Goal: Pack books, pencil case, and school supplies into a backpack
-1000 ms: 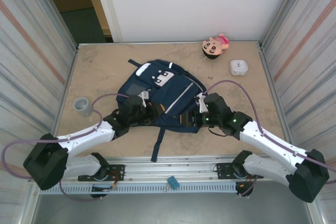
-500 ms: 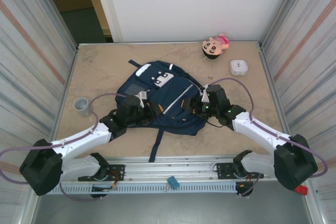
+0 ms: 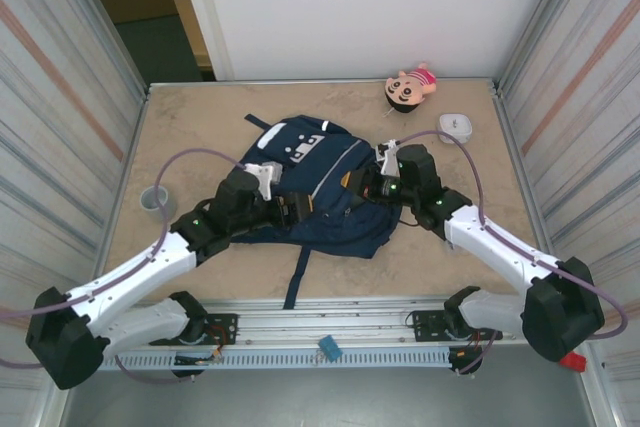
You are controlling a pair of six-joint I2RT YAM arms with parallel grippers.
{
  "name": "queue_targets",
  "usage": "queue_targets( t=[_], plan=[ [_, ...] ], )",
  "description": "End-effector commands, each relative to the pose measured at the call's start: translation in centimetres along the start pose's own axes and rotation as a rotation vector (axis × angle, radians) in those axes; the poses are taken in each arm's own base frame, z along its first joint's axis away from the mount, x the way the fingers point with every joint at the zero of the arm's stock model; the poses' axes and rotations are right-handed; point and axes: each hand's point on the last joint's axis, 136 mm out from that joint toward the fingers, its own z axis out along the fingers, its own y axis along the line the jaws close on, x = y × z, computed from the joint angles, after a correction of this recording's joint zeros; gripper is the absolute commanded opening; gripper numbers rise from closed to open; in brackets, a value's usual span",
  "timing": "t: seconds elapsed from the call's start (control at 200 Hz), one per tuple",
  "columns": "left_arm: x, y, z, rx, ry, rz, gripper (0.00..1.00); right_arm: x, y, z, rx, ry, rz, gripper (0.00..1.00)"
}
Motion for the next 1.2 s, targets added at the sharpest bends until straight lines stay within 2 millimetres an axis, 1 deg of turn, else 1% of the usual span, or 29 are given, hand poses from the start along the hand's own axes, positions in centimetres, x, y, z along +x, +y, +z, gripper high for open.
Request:
queue_targets(
  t=[0.0, 0.13, 0.18, 0.251, 0.321, 0.401, 0.476, 0.546, 0.606, 0.641, 0.737, 0.842, 1.007, 1.097, 1.158, 1.193],
  plan=[
    [0.2, -0.5, -1.0, -0.003, 0.034, 0.435, 0.78, -1.0, 5.3, -1.5, -0.151, -0.012, -0.1, 0.08],
    [1.8, -1.0, -0.1, 0.013, 0.094, 0.743, 0.8, -0.7, 5.8, -1.5, -0.155, 0.007, -0.122, 0.08],
    [2.1, -0.9, 0.4, -0.005, 0.107, 0.861, 0.83, -0.6, 6.0, -1.5, -0.158, 0.01, -0.132, 0.08],
    [1.8, -0.7, 1.0, -0.053, 0.107, 0.988, 0.87, -0.5, 6.2, -1.5, -0.158, 0.022, -0.142, 0.09],
    [1.0, -0.9, 1.3, -0.08, 0.087, 1.062, 0.89, -0.3, 6.2, -1.4, -0.157, 0.033, -0.149, 0.09],
    [0.9, -2.4, 0.7, -0.018, 0.069, 1.107, 0.89, -0.3, 6.1, -1.3, -0.148, 0.042, -0.152, 0.09],
    [1.4, -4.0, -0.5, 0.07, 0.038, 1.144, 0.88, -0.2, 5.8, -1.1, -0.141, 0.051, -0.15, 0.09],
    [2.1, -4.8, -1.6, 0.125, 0.012, 1.177, 0.86, -0.1, 5.8, -0.8, -0.145, 0.062, -0.149, 0.08],
    [2.7, -5.1, -2.7, 0.16, -0.009, 1.221, 0.82, -0.1, 5.9, -0.7, -0.152, 0.071, -0.151, 0.08],
    [2.9, -5.0, -3.0, 0.159, -0.021, 1.244, 0.81, 0.0, 6.0, -0.6, -0.158, 0.077, -0.153, 0.08],
    [2.4, -4.1, -3.3, 0.096, -0.058, 1.281, 0.81, 0.2, 6.5, -0.7, -0.174, 0.092, -0.169, 0.08],
    [1.6, -3.3, -2.8, 0.022, -0.073, 1.318, 0.82, 0.5, 7.0, -0.8, -0.19, 0.107, -0.187, 0.09],
    [1.0, -2.5, -0.3, -0.04, -0.06, 1.381, 0.83, 1.2, 7.8, -0.8, -0.217, 0.134, -0.22, 0.09],
    [0.4, -2.3, 1.0, -0.07, -0.076, 1.372, 0.77, 1.5, 8.1, -0.9, -0.222, 0.146, -0.232, 0.09],
    [-0.2, -2.4, 1.5, -0.075, -0.104, 1.357, 0.7, 1.6, 8.1, -0.9, -0.219, 0.153, -0.236, 0.09],
    [-0.5, -2.5, 1.6, -0.075, -0.123, 1.345, 0.64, 1.7, 8.1, -0.9, -0.219, 0.157, -0.239, 0.1]
  ],
)
